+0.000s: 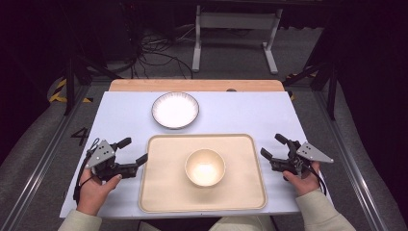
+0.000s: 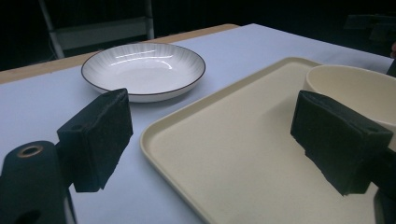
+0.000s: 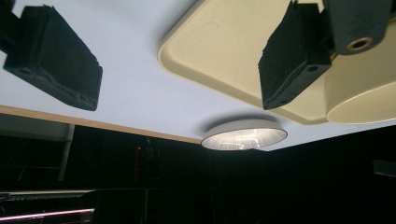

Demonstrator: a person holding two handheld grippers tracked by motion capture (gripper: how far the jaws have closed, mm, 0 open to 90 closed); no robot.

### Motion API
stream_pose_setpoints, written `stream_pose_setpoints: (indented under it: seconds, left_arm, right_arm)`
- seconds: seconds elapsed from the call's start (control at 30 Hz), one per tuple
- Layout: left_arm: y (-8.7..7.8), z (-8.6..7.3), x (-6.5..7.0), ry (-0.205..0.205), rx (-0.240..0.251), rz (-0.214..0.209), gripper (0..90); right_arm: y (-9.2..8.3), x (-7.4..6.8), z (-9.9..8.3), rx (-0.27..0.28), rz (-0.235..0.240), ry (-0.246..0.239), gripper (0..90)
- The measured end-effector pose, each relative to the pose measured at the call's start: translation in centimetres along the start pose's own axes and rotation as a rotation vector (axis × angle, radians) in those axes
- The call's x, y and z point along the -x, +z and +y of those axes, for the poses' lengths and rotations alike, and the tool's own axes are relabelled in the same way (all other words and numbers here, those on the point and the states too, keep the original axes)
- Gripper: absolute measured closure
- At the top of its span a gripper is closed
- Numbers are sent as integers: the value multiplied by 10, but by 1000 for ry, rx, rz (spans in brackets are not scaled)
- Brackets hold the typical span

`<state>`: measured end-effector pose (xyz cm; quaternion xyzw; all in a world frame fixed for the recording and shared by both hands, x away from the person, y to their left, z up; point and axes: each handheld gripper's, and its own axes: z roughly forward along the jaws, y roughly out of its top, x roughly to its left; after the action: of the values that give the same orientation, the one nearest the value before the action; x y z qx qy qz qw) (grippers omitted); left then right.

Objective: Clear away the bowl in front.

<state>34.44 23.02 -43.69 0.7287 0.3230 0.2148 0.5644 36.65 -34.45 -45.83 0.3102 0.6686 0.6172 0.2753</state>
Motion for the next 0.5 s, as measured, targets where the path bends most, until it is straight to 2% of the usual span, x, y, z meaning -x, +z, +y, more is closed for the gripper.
stream_pose_setpoints:
  seconds: [0.07,0.27,0.37,0.5]
  left_arm:
    - [-1,-3,-2,-3,7,6,135]
    - [-3,-11,-7,-49,25,11,132]
    - [-3,-16,-8,-49,38,4,132]
    - [-2,-21,-9,-24,56,6,108]
  right_arm:
    - [0,0,0,0,0,0,134]
    - [0,0,0,0,0,-1,134]
    - [0,0,0,1,0,-1,134]
    - [0,0,0,4,0,-3,134]
